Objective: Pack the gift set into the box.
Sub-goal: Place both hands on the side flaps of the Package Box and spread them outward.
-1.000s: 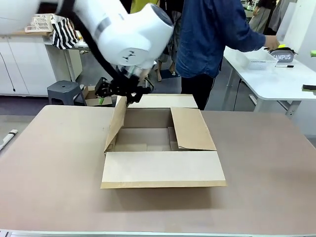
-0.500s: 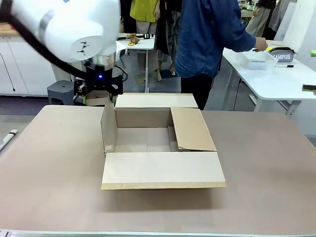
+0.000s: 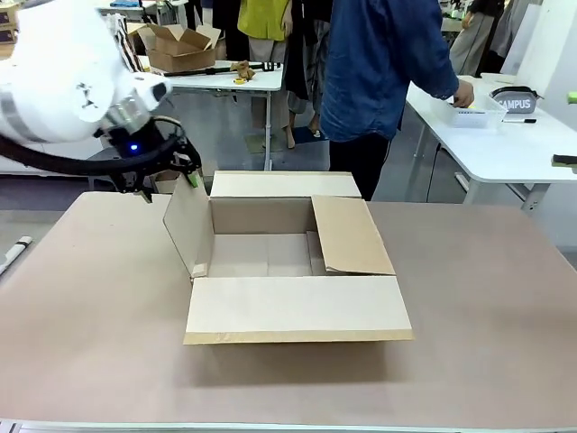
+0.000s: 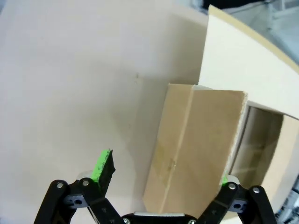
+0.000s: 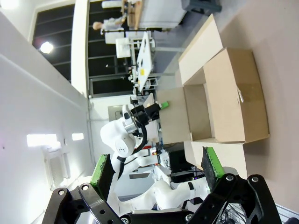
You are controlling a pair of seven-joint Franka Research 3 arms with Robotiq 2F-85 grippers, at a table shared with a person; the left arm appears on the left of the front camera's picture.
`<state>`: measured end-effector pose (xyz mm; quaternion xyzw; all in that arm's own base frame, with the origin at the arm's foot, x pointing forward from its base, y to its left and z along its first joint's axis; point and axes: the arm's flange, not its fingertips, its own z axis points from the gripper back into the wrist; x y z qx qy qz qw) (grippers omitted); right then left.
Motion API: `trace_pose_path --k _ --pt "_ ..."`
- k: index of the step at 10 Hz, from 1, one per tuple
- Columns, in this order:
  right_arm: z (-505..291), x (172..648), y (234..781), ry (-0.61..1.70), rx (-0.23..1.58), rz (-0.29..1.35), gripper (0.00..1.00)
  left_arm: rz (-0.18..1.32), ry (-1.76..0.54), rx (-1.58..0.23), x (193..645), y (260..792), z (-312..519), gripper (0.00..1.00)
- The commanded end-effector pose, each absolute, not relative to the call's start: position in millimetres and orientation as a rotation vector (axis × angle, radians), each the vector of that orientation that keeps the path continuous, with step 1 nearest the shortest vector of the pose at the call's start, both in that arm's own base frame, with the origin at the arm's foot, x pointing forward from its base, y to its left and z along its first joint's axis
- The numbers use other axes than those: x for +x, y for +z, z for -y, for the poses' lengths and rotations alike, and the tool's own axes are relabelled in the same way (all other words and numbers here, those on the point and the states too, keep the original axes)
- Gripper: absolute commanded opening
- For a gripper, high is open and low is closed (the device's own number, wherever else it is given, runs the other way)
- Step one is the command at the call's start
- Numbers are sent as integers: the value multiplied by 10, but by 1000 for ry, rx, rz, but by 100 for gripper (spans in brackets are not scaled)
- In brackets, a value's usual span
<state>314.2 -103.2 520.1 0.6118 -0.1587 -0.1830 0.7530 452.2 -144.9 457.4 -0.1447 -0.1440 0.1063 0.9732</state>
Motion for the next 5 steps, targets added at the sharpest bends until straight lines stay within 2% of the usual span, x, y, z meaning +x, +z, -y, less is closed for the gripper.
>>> trace_pose_path --k 1,5 --pt "1026 3178 5211 -378 1356 376 100 286 212 -398 4306 4521 1141 100" --pt "1026 3178 5211 -378 1356 376 100 179 329 -446 4364 4084 794 100"
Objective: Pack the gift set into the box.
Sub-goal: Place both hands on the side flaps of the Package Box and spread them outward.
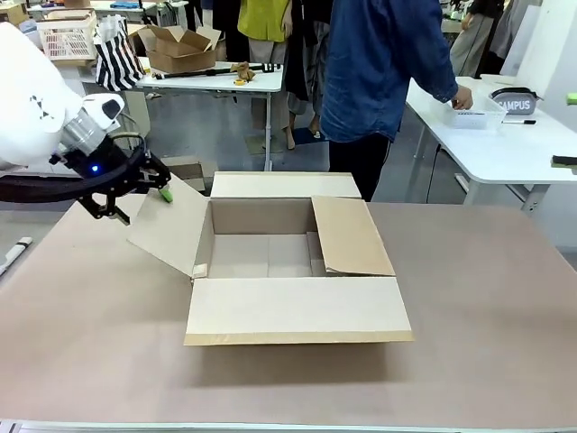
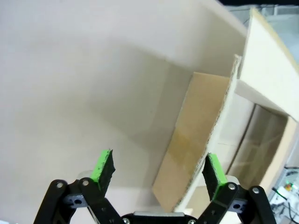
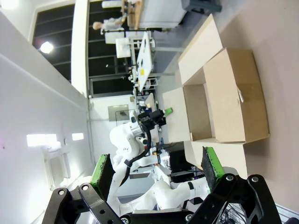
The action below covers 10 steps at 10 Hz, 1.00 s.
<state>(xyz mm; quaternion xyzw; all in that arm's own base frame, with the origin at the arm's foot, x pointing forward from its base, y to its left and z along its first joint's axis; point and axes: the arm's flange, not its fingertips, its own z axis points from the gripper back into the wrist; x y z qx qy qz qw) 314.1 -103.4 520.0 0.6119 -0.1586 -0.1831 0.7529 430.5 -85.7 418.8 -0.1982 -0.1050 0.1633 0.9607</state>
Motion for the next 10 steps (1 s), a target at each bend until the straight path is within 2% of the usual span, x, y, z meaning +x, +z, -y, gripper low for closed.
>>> trace_pose_path --k 1,5,6,8,10 --pt "1026 3178 5211 -378 1356 376 100 244 301 -394 4305 4320 940 100" --pt "1033 3143 5198 -400 1336 346 100 244 301 -394 4305 4320 940 100" --pt "929 3262 5461 -326 1452 585 100 244 301 -394 4305 4320 940 100" --pt "-331 3923 5607 -14 1420 479 100 244 301 -394 4305 4320 940 100" --pt "-1553 4114 5334 236 1273 283 100 244 301 -394 4305 4320 940 100"
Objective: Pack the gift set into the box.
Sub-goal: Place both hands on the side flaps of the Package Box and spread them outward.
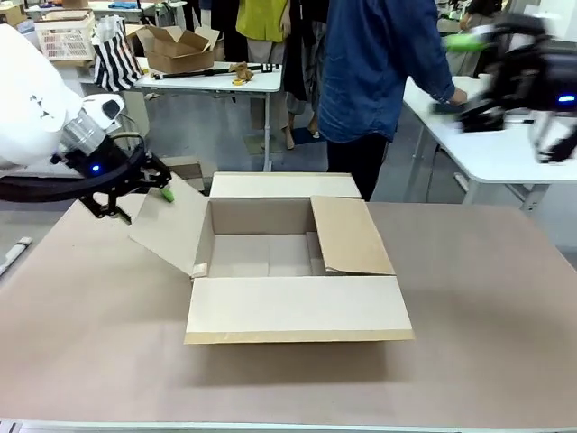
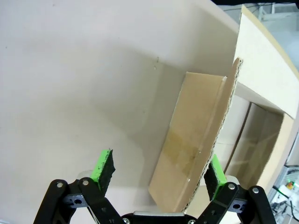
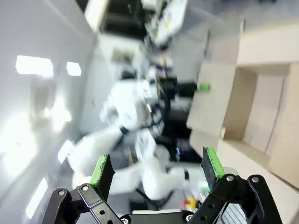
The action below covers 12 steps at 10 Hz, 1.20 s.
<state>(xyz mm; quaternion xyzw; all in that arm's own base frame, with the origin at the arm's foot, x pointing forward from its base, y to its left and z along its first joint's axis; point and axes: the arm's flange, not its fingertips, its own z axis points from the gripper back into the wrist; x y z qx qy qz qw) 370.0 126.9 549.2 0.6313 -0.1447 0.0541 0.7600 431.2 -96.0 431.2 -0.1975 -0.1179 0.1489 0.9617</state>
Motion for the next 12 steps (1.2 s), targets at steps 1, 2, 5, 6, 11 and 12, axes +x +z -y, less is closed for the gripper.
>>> trace_pose_path --k 1,2,5,6,11,12 --pt "-1978 4057 5072 347 1118 213 100 244 301 -394 4305 4320 940 100" --pt "-2198 3951 4826 432 1002 159 100 244 301 -394 4305 4320 940 100" --pt "-2496 3726 4696 424 1031 82 100 244 301 -394 4305 4320 940 100" --pt "-2496 3726 4696 424 1031 82 100 244 301 -394 4305 4320 940 100" --pt "-3177 4153 4808 250 34 114 100 244 301 -394 4305 4320 940 100" --pt "-3248 4124 4767 206 -47 125 100 244 301 -394 4305 4320 940 100"
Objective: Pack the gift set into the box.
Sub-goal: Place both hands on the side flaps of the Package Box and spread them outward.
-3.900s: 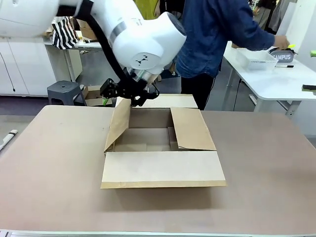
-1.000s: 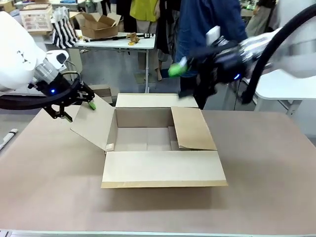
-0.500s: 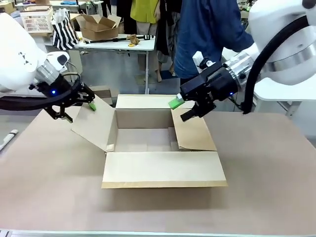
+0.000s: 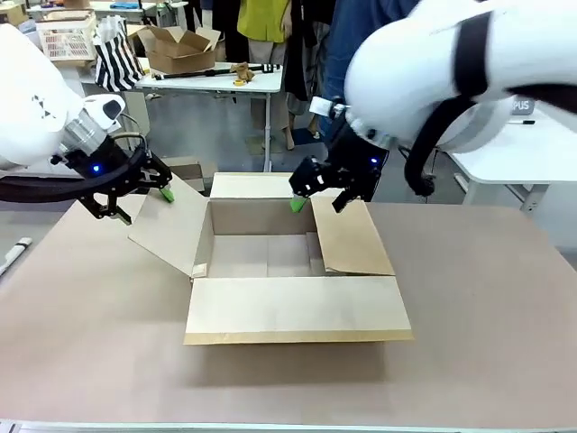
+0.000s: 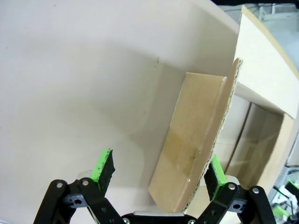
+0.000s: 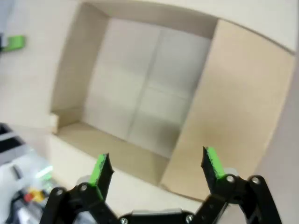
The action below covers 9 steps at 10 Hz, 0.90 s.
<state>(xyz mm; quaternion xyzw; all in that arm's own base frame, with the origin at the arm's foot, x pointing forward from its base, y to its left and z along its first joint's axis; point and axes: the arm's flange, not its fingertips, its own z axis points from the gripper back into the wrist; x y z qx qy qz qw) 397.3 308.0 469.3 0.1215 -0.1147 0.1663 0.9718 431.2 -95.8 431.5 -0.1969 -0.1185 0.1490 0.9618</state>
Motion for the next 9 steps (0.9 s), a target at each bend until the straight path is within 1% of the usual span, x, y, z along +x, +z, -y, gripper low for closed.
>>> trace_pose_path --k 1,2,3,4,5,6,7,8,9 --pt "-3369 4054 4716 230 -142 164 100 244 301 -394 4305 4320 940 100" --pt "-3560 3991 4603 306 -220 211 100 244 301 -394 4305 4320 940 100" --pt "-3717 3977 4456 290 -299 192 100 244 301 -394 4305 4320 940 100" --pt "-3796 3976 4385 304 -295 175 100 244 301 -394 4305 4320 940 100" --pt "-3856 3977 4327 297 -260 191 100 244 301 -394 4305 4320 940 100" --pt "-3786 3988 4274 377 -137 75 100 244 301 -394 4305 4320 940 100" --pt "-3587 3738 4321 319 -305 217 100 244 301 -394 4305 4320 940 100" --pt "-3723 3793 4213 340 -262 169 100 244 301 -394 4305 4320 940 100" --pt "-3896 3855 4158 152 -418 197 100 244 301 -394 4305 4320 940 100"
